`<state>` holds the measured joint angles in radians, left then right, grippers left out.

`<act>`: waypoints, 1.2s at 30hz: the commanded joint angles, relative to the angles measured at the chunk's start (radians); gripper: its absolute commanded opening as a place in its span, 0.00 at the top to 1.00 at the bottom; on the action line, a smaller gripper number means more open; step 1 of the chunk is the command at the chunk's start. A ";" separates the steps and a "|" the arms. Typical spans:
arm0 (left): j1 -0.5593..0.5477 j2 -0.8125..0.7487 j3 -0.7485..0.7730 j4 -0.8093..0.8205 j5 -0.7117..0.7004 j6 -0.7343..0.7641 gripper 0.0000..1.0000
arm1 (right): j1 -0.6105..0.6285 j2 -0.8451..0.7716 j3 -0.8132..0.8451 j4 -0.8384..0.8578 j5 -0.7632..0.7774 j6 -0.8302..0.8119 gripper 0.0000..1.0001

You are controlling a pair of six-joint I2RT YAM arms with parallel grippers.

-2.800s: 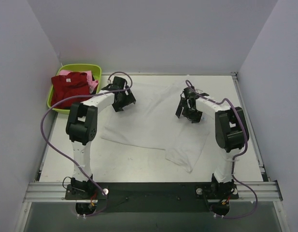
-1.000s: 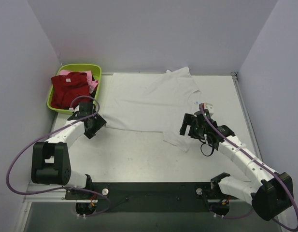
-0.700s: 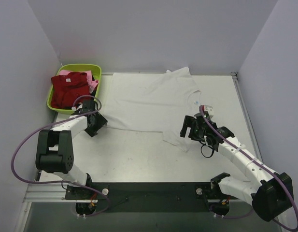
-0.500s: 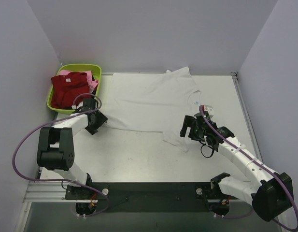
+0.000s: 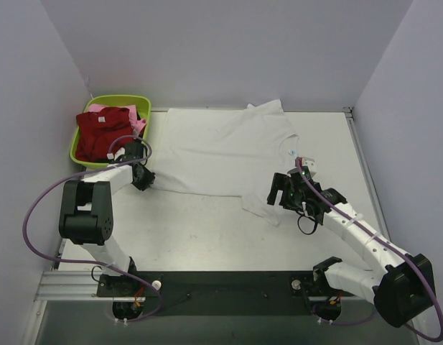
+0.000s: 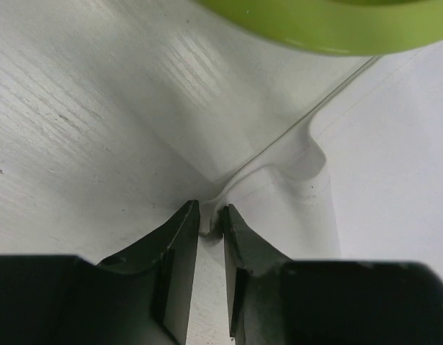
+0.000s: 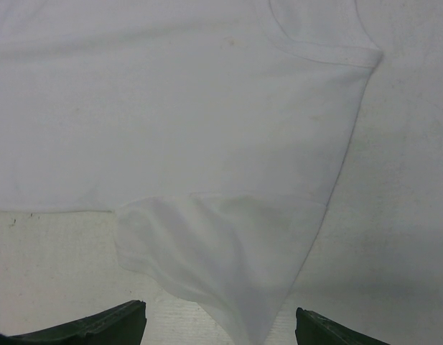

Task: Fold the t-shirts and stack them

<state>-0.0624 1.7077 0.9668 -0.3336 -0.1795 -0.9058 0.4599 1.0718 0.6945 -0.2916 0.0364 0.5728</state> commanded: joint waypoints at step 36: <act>-0.008 -0.218 -0.232 0.071 0.005 -0.021 1.00 | -0.017 0.063 -0.299 0.157 -0.020 0.280 0.78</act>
<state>-0.0650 1.5032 0.7349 -0.2863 -0.1783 -0.9298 0.4469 1.1385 0.4259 -0.0990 0.0036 0.8211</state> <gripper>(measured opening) 0.026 0.327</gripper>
